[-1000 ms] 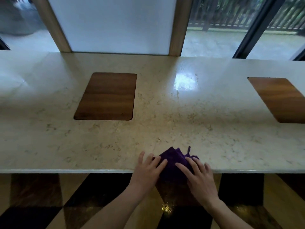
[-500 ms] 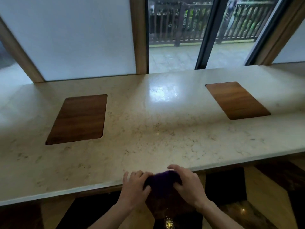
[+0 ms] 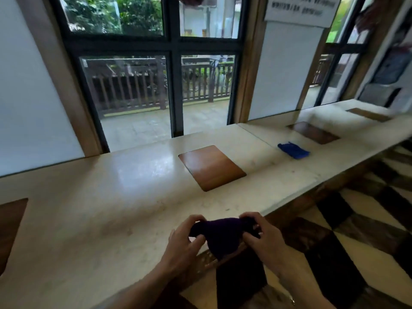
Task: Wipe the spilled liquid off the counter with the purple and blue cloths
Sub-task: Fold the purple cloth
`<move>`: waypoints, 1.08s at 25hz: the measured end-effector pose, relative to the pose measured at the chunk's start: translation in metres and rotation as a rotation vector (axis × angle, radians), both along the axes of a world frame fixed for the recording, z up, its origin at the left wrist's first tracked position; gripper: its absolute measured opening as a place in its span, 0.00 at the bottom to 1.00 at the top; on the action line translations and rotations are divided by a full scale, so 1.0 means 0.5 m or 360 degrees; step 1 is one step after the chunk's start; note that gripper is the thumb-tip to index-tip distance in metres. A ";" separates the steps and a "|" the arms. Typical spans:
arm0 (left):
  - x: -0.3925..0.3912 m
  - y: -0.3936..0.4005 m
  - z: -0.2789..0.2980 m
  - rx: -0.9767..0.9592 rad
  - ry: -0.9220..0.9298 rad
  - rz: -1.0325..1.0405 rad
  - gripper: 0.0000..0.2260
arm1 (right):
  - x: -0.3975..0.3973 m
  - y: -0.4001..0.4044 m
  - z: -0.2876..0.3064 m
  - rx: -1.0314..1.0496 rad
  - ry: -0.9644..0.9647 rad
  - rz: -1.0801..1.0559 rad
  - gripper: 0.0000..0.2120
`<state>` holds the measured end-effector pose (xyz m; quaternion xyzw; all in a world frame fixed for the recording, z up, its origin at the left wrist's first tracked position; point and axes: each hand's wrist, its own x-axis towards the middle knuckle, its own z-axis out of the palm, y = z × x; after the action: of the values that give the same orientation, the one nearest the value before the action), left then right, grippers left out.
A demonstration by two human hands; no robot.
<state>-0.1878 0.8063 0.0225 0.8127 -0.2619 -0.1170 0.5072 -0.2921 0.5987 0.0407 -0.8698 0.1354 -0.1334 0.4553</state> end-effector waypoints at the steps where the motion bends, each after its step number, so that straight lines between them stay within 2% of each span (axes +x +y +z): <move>1: -0.004 -0.055 0.013 -0.0040 -0.0014 -0.0083 0.17 | -0.023 -0.045 0.011 -0.0006 -0.0033 -0.0094 0.19; 6: -0.018 -0.283 0.051 -0.0181 -0.0075 -0.0382 0.14 | -0.110 -0.218 0.045 0.0150 -0.0160 -0.0474 0.17; 11: -0.003 -0.458 0.063 -0.0196 -0.0085 -0.0541 0.15 | -0.136 -0.345 0.053 0.0093 -0.0221 -0.0726 0.17; 20: 0.151 -0.789 0.076 -0.0309 0.0013 -0.0774 0.14 | -0.016 -0.601 0.070 -0.0066 -0.0289 -0.1041 0.19; 27: 0.248 -1.064 0.063 -0.0269 0.0038 -0.1053 0.15 | 0.043 -0.817 0.063 -0.0038 -0.0230 -0.1284 0.14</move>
<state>-0.0637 0.2742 0.0539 0.6374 -0.5141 -0.2626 0.5103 -0.2706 0.1902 0.0721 -0.7405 0.4318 -0.3635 0.3648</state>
